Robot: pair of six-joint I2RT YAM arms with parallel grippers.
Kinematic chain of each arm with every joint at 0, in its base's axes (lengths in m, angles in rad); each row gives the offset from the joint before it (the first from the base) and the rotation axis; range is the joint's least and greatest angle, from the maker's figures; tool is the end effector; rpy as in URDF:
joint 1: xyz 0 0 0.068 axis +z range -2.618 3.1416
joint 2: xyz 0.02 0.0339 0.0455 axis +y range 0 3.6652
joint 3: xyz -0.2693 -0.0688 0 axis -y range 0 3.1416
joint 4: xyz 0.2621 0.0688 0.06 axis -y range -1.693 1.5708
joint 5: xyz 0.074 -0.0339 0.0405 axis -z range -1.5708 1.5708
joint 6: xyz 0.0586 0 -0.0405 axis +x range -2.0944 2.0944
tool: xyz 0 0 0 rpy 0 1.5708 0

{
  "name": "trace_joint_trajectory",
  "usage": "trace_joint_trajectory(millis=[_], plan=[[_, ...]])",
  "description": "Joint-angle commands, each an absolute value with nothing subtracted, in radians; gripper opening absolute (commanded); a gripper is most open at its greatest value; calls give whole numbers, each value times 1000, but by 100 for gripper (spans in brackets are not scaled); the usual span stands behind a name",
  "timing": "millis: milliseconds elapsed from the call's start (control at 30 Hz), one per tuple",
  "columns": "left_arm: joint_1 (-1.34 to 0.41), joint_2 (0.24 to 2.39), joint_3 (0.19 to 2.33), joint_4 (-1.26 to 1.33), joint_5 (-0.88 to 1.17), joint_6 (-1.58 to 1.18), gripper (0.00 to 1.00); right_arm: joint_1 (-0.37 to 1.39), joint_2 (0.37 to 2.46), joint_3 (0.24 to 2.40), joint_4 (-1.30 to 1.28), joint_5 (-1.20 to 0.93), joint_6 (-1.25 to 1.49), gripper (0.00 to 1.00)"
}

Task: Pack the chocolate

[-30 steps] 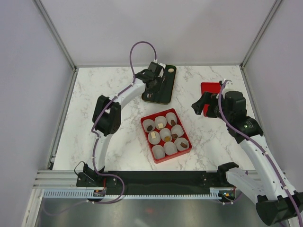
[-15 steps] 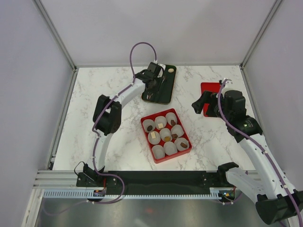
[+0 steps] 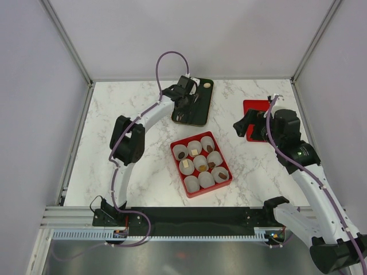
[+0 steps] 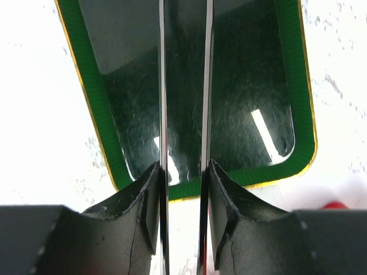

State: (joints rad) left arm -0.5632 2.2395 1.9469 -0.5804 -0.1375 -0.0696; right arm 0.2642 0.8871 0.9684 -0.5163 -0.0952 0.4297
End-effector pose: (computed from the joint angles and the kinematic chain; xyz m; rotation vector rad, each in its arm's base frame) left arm 0.4609 -0.2815 0.2055 0.5358 2.3764 -0.1163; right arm 0.2170 0.0645 0.3476 0.1070 2.0421 0.5350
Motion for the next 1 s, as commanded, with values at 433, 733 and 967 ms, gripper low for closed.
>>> trace_joint_trajectory(millis=[433,733,967], plan=[[-620,1772,1675,-727,-164,-97,39,262,816,1008,-517,-113,422,98],[-807,1539,1540,-943,-91,-167,38,262,773,985,-549,-107,416,98],[-936,1379,1416,-999,-28,-238,38,262,769,976,-575,-91,391,98]])
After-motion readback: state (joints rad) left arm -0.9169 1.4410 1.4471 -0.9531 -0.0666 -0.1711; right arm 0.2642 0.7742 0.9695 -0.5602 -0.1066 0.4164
